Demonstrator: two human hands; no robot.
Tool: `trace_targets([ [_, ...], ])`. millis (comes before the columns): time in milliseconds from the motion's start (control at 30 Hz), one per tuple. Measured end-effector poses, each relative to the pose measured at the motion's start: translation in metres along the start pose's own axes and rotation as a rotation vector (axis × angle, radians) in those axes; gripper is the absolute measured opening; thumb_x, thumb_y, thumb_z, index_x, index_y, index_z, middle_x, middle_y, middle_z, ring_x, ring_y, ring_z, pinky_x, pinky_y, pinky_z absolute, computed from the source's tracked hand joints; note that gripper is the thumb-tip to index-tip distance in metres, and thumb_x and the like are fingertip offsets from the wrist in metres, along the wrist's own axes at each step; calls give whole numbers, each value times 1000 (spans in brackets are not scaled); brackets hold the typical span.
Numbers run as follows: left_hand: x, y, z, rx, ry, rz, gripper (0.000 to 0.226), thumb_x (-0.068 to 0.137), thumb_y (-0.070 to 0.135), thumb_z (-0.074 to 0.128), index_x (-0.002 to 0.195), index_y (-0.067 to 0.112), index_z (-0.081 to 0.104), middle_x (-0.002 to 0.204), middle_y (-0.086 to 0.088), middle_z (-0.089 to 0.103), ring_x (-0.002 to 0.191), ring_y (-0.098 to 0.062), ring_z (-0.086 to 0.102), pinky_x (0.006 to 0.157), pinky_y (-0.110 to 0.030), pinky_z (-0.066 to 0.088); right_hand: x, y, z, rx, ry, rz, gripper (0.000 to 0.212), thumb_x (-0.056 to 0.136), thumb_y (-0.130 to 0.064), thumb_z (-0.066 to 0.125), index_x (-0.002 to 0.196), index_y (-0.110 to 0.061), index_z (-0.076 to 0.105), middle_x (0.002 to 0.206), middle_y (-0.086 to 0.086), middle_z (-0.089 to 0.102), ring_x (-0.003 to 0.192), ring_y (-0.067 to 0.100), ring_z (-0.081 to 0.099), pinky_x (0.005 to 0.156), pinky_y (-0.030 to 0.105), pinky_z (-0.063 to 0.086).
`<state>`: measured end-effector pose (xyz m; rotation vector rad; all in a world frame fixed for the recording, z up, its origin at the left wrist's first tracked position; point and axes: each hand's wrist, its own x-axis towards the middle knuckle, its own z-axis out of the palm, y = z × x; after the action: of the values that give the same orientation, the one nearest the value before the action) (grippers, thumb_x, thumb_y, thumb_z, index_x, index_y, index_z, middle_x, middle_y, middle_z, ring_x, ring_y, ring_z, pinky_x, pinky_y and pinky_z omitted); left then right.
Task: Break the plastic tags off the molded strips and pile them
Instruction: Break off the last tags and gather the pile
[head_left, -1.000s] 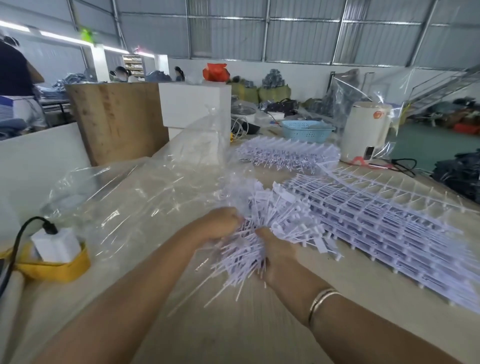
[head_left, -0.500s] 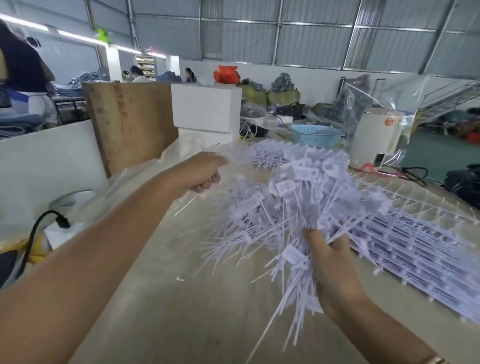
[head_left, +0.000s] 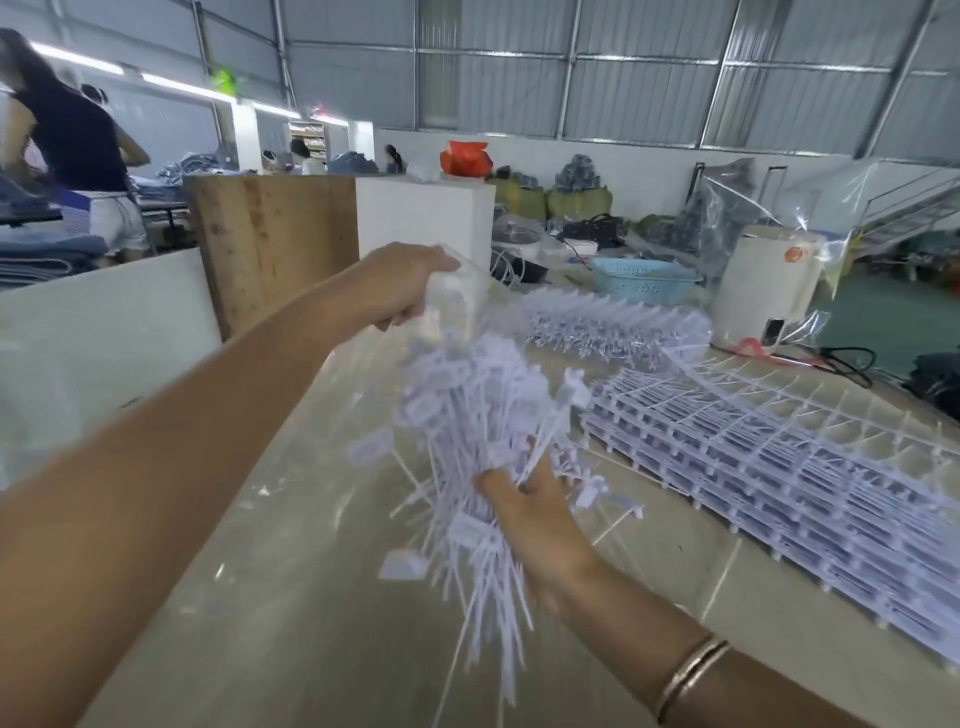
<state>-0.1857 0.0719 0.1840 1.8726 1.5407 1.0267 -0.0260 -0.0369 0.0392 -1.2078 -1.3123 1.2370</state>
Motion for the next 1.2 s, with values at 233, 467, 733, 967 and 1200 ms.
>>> trace_targets([
  [233,-25,6,32,161,-225,112,41,101,41,29,136,29,46,56,-1,52,33,-3,41,36,-17,36,16,12,10,-395,-140,-64,71,84,-30,57,143,-37,18,81,-22,51,58,-7,54,46,4,38],
  [467,-68,0,65,347,-215,347,32,99,40,36,122,33,56,67,12,58,64,0,55,65,-25,44,61,-30,16,58,-144,49,34,98,-7,40,131,-1,46,120,14,61,107,26,60,77,24,50],
  [733,-96,-44,52,692,296,359,57,84,56,46,131,25,50,115,-2,53,107,-25,48,87,-43,45,82,-27,7,681,-173,210,24,98,-21,43,102,-6,61,77,8,63,69,18,62,65,25,52],
  [967,-105,-78,40,804,246,78,47,88,57,41,125,28,42,116,5,58,107,-22,54,88,-40,43,95,-33,-9,769,-52,187,31,98,-27,47,76,-9,60,57,4,58,52,17,59,53,27,53],
  [1200,-131,-29,55,-502,-124,257,28,96,7,45,120,7,57,66,18,56,43,-11,44,46,-21,40,93,-36,20,728,-12,120,33,99,-30,34,76,-18,56,67,0,57,56,12,61,57,18,51],
])
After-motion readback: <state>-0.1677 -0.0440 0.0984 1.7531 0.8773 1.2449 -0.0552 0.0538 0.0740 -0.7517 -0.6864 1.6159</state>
